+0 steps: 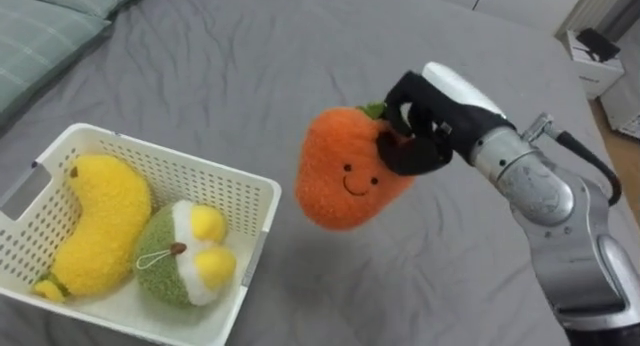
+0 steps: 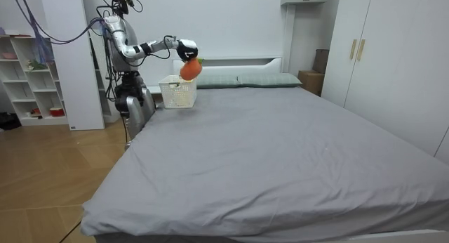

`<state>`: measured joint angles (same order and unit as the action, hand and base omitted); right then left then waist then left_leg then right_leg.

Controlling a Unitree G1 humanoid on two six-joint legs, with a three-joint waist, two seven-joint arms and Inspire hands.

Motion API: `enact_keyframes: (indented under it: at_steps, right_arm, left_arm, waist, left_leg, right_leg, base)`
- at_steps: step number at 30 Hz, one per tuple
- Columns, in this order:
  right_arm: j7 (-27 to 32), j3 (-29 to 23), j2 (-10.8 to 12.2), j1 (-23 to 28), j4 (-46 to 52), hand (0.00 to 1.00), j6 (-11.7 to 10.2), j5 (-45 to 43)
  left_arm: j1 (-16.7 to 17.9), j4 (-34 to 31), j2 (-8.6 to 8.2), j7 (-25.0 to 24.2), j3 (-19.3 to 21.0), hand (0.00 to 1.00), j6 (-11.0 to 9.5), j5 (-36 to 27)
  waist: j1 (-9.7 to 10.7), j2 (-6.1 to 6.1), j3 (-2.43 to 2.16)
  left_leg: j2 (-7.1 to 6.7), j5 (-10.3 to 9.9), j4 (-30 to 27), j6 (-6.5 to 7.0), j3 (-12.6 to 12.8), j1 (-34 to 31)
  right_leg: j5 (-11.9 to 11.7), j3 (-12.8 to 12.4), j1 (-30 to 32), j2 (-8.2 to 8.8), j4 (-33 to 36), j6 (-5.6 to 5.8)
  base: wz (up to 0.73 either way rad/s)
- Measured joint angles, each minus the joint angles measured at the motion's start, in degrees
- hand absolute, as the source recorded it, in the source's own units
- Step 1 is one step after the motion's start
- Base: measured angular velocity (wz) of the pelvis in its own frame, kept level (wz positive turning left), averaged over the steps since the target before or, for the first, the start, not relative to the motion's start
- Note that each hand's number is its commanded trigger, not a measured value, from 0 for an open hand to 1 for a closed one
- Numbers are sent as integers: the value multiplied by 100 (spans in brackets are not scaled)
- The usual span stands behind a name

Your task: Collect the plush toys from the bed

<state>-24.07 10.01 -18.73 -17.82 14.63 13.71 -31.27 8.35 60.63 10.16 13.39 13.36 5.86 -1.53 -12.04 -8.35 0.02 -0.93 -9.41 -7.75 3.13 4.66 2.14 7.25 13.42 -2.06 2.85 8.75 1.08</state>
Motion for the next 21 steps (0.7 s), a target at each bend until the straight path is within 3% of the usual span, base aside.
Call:
enact_keyframes:
  at_steps: [7, 11, 13, 17, 21]
  right_arm:
    - [210, 60, 73, -584, 1, 100, 13, 148]
    - [278, 404, 310, -885, 2, 100, 20, 144]
    - [286, 642, 305, -1073, 1, 100, 23, 139]
    - [279, 1001, 317, -1300, -6, 100, 124, 177]
    - [274, 1310, 432, -1476, -143, 100, 226, 182]
  left_arm:
    - [-121, -8, 3, -17, -31, 0, -102, -6]
    - [-126, -8, 3, -17, -31, 0, -94, -5]
    - [-131, -8, 3, -16, -41, 0, -93, -8]
    - [-245, 14, -13, -32, -53, 0, -32, -4]
    - [-367, 2, 20, -55, 4, 0, 56, 15]
  waist:
    - [-246, -15, 36]
    - [-260, -54, 27]
    - [-291, -60, 28]
    - [-577, -115, 20]
    - [-828, -191, 66]
  left_leg:
    - [0, -1, 4, -1, -76, -46]
    - [-6, 2, -2, -5, -192, -82]
    - [-10, 2, -2, -5, -228, -110]
    - [-42, 6, -16, -1, -367, -116]
    - [-95, 7, -78, 3, -524, -175]
  right_leg:
    - [0, 112, -18, 5, 1, 1]
    - [1, 232, -24, 12, 0, 1]
    - [1, 257, -3, 15, -1, 2]
    - [13, 410, -41, 48, -21, 21]
    - [49, 577, -100, 103, -76, 53]
  base:
    - [5]
    - [12]
    - [12]
    - [15]
    - [22]
